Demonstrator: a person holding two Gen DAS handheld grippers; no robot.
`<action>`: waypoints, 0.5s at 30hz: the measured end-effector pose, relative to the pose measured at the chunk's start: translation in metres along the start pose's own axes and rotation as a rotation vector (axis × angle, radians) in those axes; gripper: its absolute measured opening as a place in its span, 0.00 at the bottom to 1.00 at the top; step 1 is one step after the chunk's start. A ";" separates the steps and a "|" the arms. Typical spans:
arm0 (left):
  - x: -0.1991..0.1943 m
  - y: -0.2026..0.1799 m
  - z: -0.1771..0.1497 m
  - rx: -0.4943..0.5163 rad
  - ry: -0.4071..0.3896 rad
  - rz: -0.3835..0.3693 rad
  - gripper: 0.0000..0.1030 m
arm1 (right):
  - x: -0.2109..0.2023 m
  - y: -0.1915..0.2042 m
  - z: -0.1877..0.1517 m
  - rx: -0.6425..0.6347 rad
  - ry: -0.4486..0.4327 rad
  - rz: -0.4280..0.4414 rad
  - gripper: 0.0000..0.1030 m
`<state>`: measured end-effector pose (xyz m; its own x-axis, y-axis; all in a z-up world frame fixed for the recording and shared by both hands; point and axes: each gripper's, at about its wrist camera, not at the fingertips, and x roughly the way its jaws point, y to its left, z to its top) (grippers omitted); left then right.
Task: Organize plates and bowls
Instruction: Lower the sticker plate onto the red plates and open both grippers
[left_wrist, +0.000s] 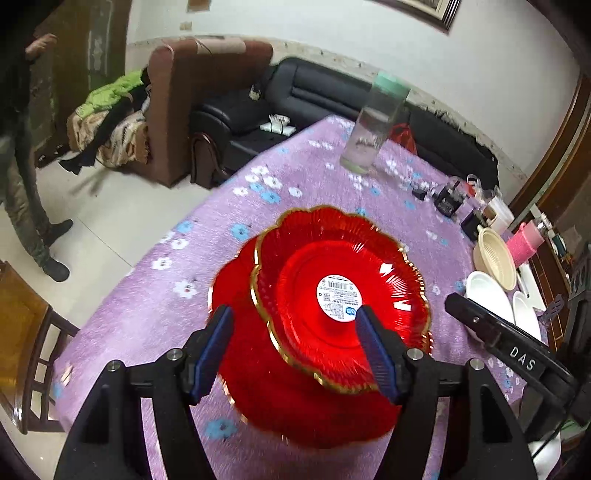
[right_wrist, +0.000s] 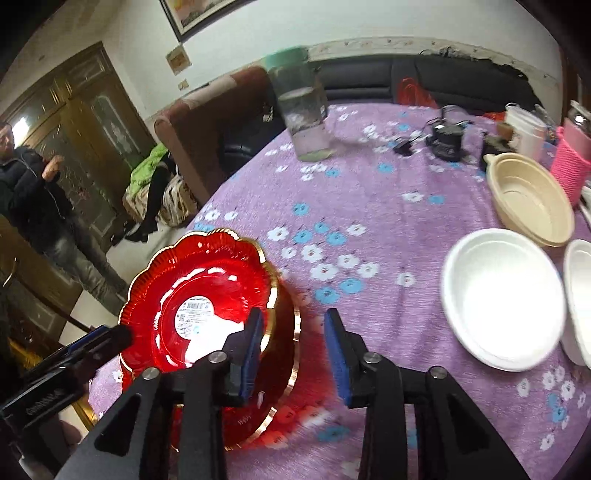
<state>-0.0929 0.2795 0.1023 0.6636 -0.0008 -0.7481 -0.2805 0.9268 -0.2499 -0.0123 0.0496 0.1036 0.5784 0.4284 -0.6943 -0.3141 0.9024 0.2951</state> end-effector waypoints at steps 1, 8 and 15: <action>-0.008 -0.001 -0.003 0.000 -0.022 0.006 0.73 | -0.007 -0.004 -0.003 0.002 -0.015 -0.006 0.44; -0.058 -0.033 -0.022 0.089 -0.203 0.135 0.89 | -0.048 -0.032 -0.028 0.023 -0.108 -0.062 0.49; -0.093 -0.085 -0.034 0.239 -0.309 0.102 0.93 | -0.124 -0.069 -0.063 0.043 -0.361 -0.226 0.75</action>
<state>-0.1547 0.1875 0.1723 0.8279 0.1752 -0.5328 -0.2110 0.9775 -0.0065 -0.1093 -0.0691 0.1279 0.8581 0.2014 -0.4724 -0.1216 0.9734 0.1942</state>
